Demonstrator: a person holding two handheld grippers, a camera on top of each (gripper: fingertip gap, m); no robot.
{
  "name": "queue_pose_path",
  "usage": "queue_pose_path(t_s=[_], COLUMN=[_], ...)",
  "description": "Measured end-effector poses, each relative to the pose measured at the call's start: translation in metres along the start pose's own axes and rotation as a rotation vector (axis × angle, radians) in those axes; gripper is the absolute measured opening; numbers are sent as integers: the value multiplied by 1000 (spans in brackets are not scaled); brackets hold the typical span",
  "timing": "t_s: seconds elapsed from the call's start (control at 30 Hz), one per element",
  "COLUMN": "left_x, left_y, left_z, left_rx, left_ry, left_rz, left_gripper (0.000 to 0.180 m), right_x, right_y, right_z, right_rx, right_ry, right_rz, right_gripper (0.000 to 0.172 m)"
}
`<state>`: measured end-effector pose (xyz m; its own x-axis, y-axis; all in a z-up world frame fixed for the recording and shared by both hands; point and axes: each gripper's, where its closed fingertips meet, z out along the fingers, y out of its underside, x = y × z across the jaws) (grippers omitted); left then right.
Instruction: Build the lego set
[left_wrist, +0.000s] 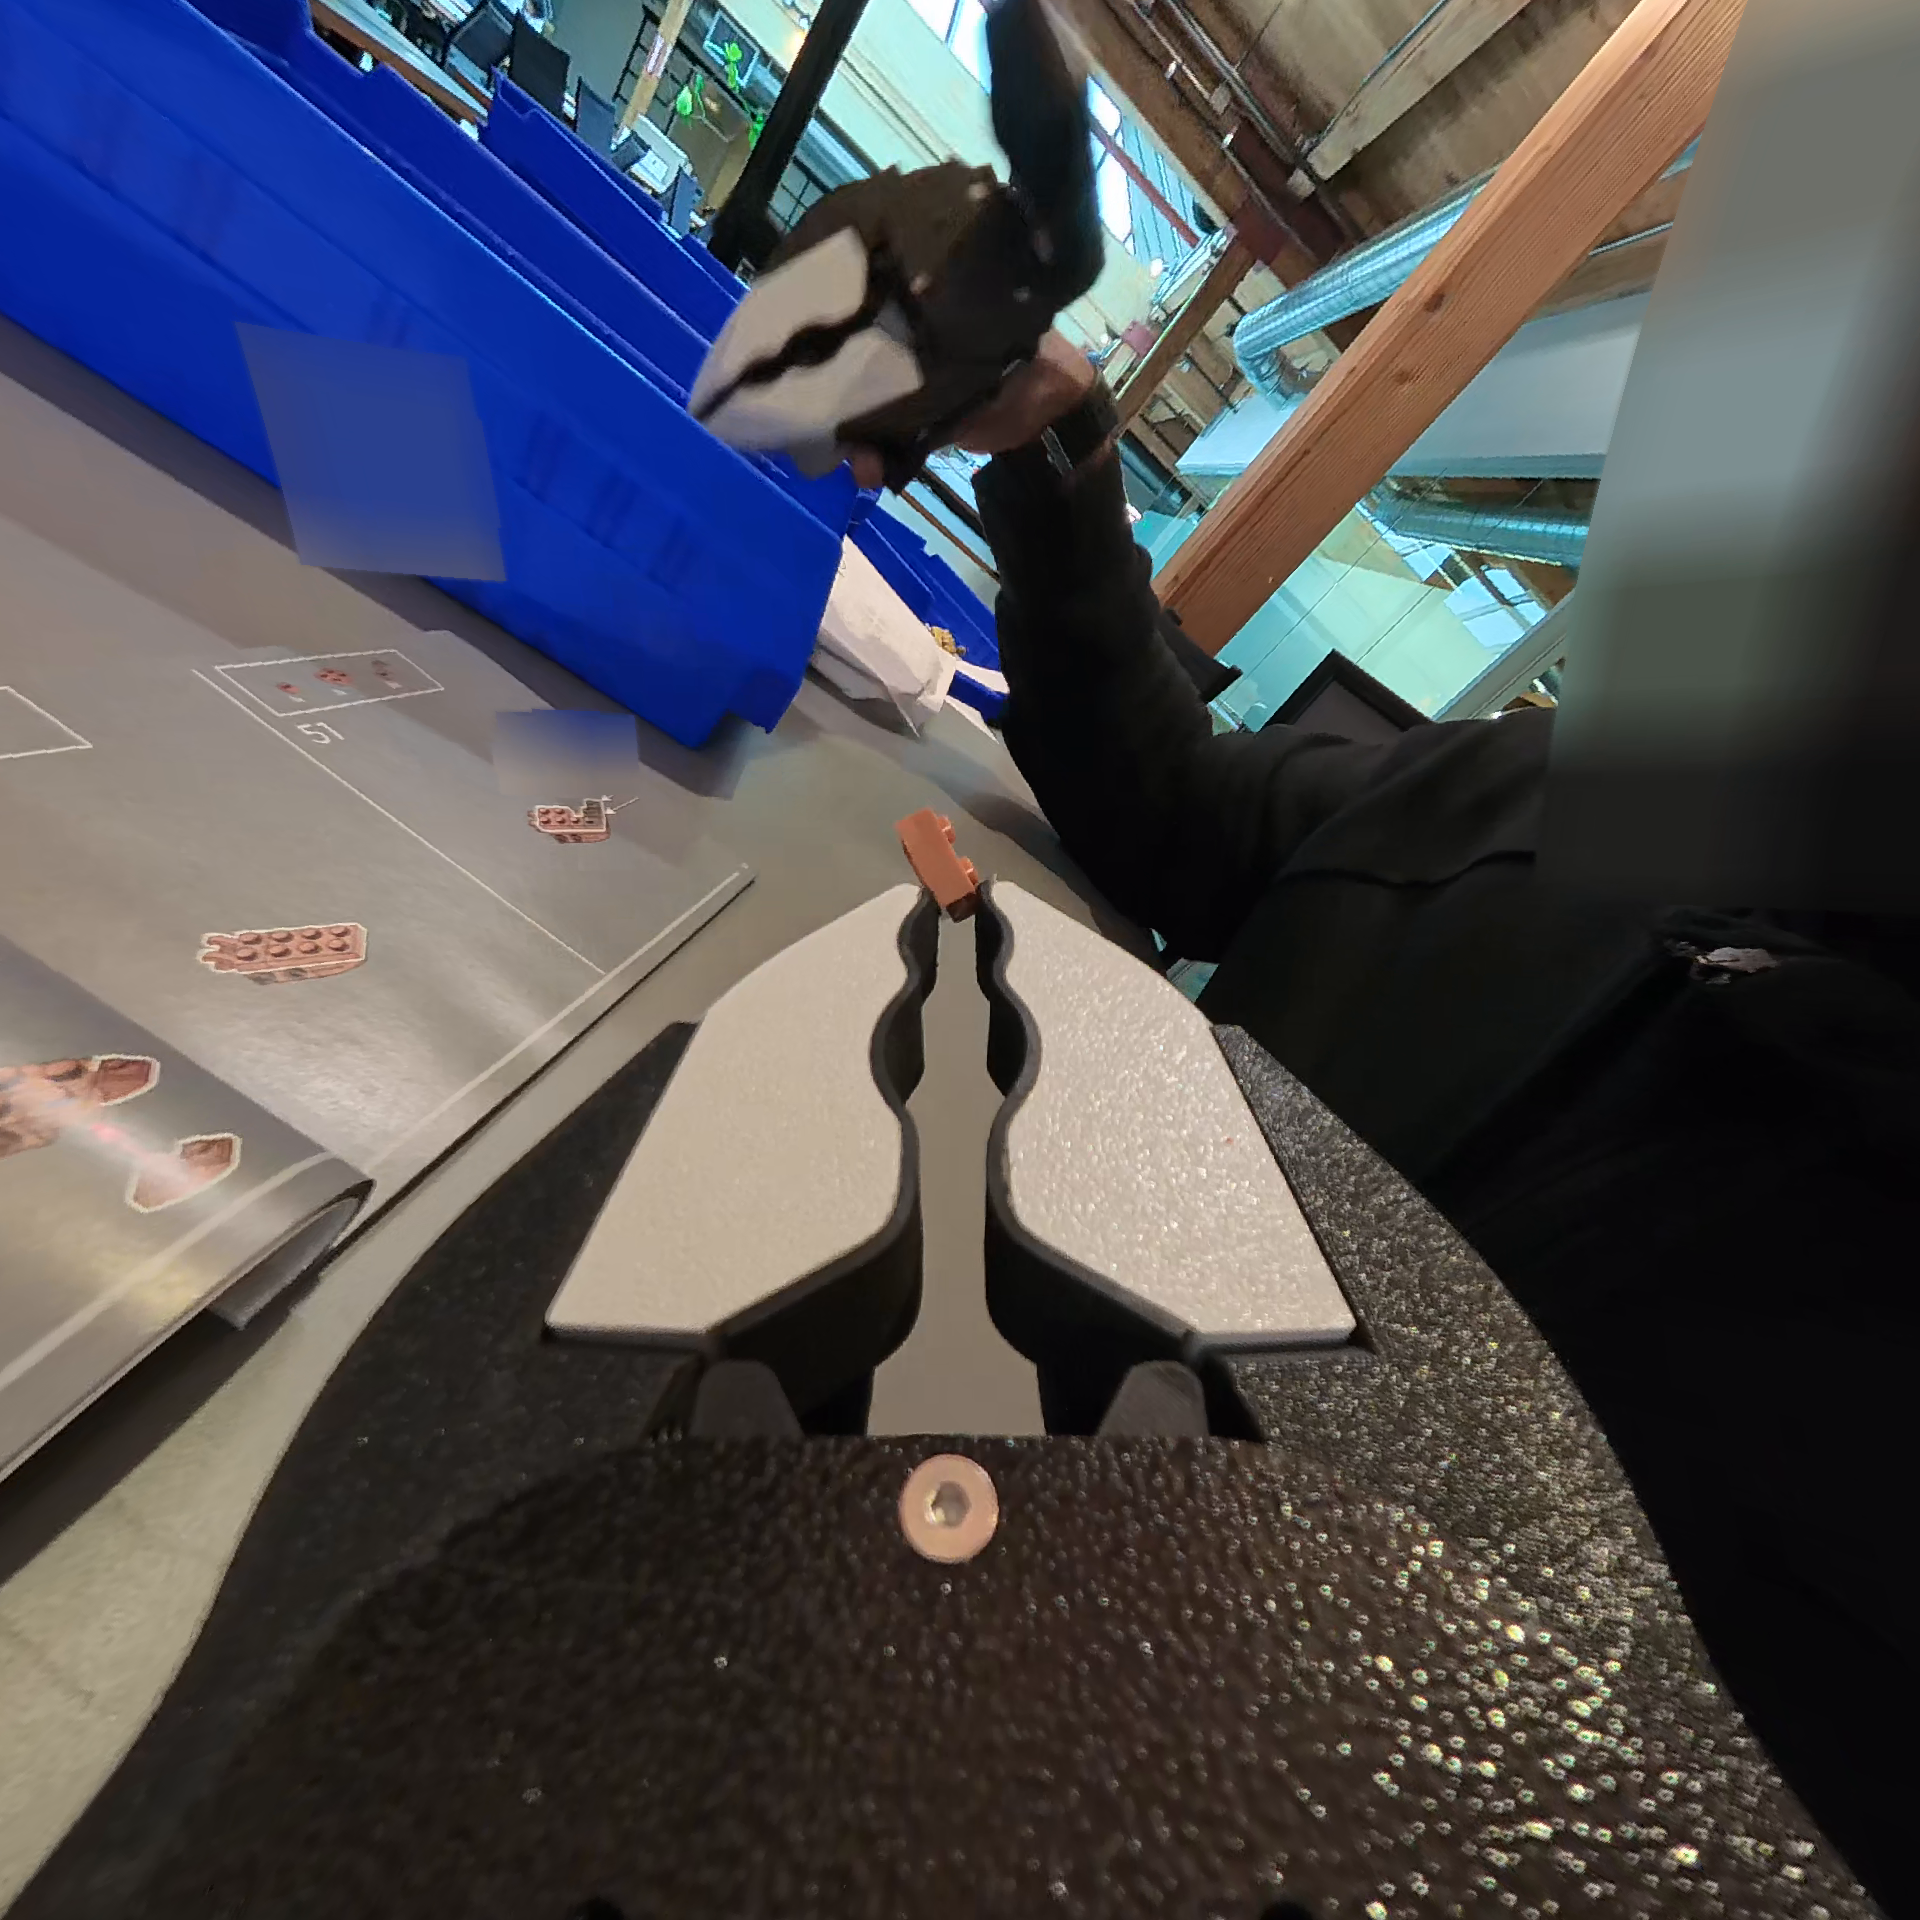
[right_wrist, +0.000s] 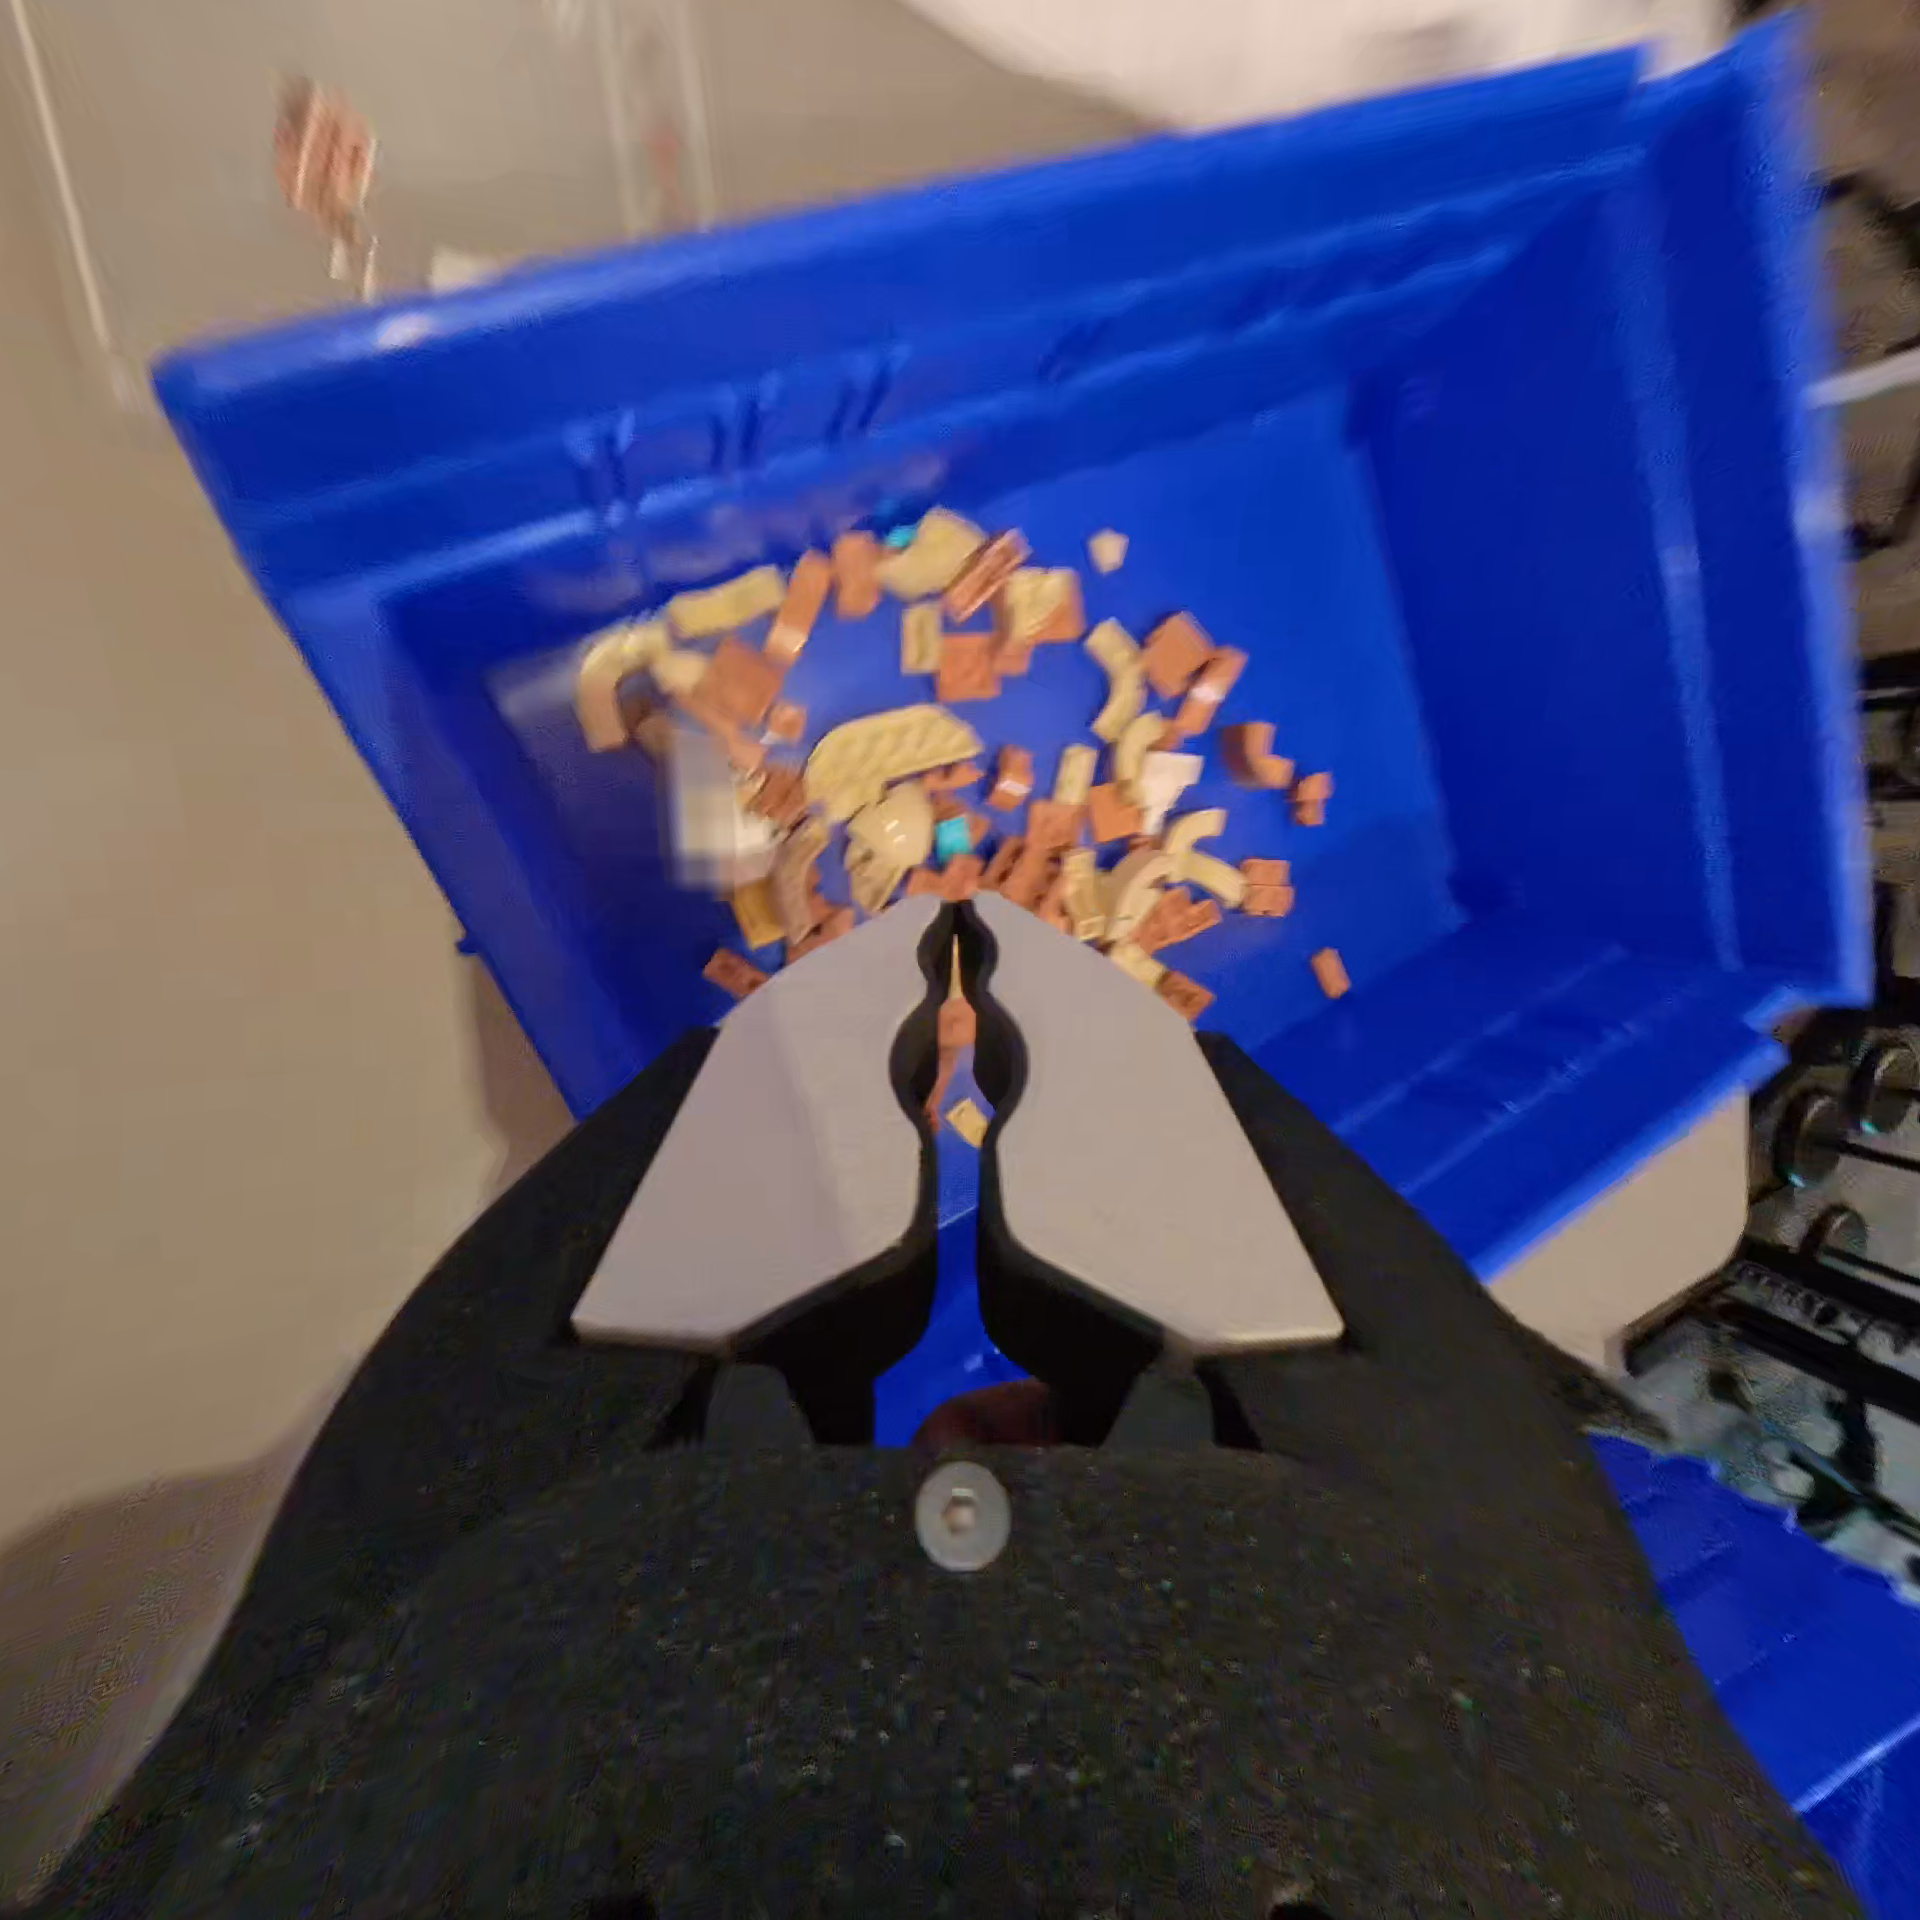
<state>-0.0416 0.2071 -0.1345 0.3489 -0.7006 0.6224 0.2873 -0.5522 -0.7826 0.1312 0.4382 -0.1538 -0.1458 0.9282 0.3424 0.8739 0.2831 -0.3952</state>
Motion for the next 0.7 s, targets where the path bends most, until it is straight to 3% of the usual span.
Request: queue_pose_path(t_s=[0.2, 0.7], left_x=[0, 2], left_y=[0, 1], left_z=[0, -1], left_rx=[3, -3], left_ry=[-3, 14], left_rz=[3, -4], left_gripper=[6, 6], right_x=[-5, -1], right_y=[12, 20], right_z=[38, 64], right_rx=[-196, -177], right_ry=[-91, -221], right_rz=[-241, -311], right_gripper=[0, 9])
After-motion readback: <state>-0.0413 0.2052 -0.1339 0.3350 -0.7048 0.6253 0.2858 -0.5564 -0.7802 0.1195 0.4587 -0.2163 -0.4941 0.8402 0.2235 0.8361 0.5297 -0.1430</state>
